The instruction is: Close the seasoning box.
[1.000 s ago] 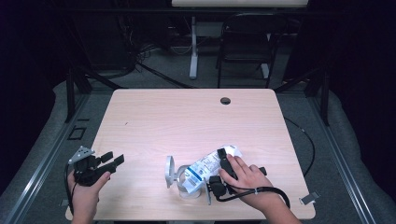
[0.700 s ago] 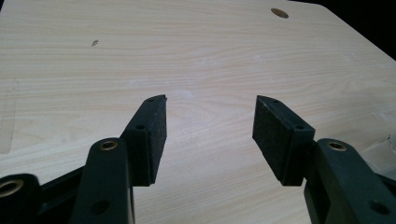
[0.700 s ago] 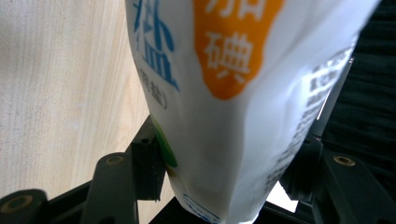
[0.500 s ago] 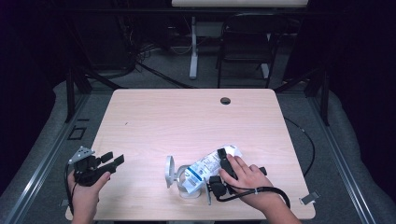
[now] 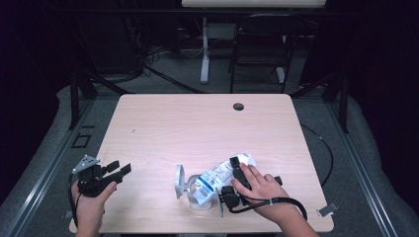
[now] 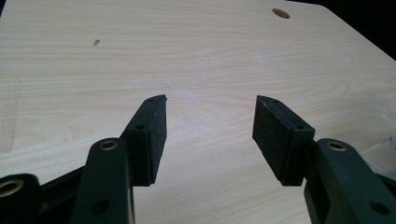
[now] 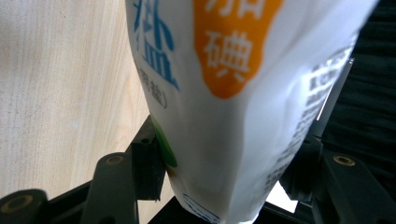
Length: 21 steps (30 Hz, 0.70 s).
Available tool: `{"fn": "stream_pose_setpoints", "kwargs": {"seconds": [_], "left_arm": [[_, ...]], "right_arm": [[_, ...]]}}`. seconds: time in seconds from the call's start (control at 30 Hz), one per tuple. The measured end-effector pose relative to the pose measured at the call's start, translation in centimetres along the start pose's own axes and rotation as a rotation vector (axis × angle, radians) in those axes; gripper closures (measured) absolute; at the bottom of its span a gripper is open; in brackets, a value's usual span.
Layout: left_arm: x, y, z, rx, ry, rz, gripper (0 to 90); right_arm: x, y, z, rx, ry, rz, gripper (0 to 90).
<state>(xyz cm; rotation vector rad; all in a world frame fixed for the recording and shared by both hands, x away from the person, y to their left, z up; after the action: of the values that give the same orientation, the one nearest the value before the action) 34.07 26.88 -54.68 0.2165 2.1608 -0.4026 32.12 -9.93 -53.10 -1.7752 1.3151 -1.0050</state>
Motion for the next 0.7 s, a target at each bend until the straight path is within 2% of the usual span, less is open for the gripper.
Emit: {"fn": "stream_pose_setpoints", "kwargs": {"seconds": [0.7], "left_arm": [[0.04, 0.08, 0.02, -0.002, 0.001, -0.005, 45.4]], "right_arm": [[0.02, -0.05, -0.03, 0.001, 0.000, -0.008, 43.8]]}}
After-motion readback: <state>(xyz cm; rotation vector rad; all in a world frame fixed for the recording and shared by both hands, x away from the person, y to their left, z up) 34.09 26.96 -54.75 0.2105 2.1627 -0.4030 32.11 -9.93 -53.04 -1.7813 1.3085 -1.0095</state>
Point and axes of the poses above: each handheld gripper's, and its own axes: z roughly forward along the jaws, x roughly out of its underside, y roughly to its left, the point moved 7 cm from there along z, roughly forward along the jaws, and after that the axes turned 5 degrees about -x, right-handed, at the moved point
